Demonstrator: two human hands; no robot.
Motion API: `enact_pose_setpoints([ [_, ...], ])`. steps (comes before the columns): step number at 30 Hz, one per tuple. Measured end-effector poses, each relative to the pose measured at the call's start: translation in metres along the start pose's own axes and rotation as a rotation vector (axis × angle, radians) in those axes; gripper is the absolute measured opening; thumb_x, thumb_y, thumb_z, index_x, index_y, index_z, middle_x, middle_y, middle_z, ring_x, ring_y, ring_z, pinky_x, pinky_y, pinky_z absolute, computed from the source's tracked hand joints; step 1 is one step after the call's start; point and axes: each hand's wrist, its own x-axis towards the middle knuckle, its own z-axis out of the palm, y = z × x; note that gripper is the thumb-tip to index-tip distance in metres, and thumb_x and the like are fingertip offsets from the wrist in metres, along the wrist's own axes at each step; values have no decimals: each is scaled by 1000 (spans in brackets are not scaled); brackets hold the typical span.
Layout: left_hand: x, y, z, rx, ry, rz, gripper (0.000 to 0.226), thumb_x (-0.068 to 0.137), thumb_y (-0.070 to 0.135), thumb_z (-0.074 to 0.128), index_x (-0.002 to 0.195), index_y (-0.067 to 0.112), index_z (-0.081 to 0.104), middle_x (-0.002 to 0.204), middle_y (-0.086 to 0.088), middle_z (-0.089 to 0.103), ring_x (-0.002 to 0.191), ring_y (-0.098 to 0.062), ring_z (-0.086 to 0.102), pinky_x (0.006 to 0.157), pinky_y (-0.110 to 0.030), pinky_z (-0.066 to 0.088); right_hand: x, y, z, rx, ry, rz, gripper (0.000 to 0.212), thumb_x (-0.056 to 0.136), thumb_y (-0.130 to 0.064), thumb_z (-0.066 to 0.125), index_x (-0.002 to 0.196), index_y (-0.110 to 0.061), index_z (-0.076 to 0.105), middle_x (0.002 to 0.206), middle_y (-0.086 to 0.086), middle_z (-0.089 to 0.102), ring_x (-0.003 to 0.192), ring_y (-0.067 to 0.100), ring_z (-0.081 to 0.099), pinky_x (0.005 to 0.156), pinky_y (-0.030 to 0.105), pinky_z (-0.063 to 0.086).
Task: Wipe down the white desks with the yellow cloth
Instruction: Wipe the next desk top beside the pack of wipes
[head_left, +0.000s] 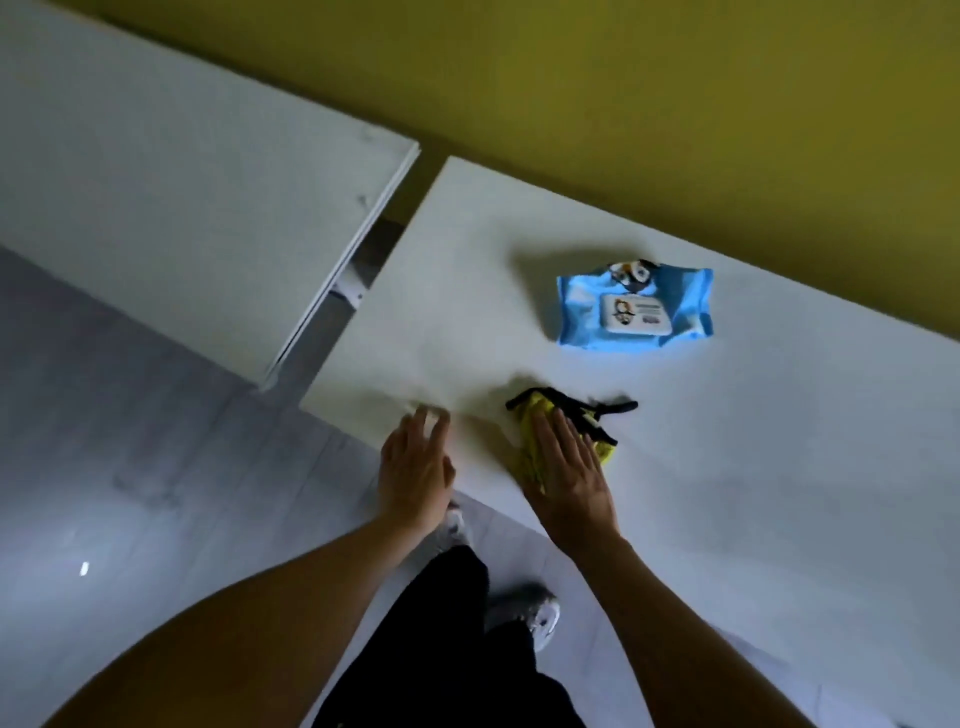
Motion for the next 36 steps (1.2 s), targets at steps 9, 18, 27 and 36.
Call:
enact_pose_setpoints([
  [9, -13, -22, 10, -151, 94, -299, 71, 94, 21, 71, 157, 8, 42, 164, -20, 38, 150, -41, 40, 117, -52, 44, 105, -13, 18, 85, -272, -342, 73, 89, -25, 70, 154, -15, 39, 154, 4, 47, 140, 27, 46, 110, 47, 42],
  [18, 44, 25, 39, -283, 380, -657, 63, 104, 27, 35, 161, -2, 29, 167, -22, 30, 156, -37, 26, 128, -50, 26, 259, -77, 64, -75, -365, -731, 61, 97, -50, 44, 148, -17, 45, 146, 8, 52, 134, 30, 49, 110, 45, 40],
  [27, 63, 40, 54, -182, 461, -796, 65, 103, 27, 33, 162, 0, 24, 170, -21, 24, 159, -34, 17, 131, -45, 10, 284, -170, 126, -109, -506, -1236, 43, 102, -40, 39, 133, -18, 59, 124, 7, 62, 110, 29, 58, 94, 44, 43],
  [36, 64, 36, 57, -172, 453, -803, 66, 104, 29, 32, 163, 2, 22, 172, -17, 17, 161, -31, 10, 132, -42, 2, 283, -188, 138, -164, -502, -1218, 37, 102, -36, 35, 117, -13, 60, 107, 14, 63, 95, 35, 59, 82, 45, 45],
])
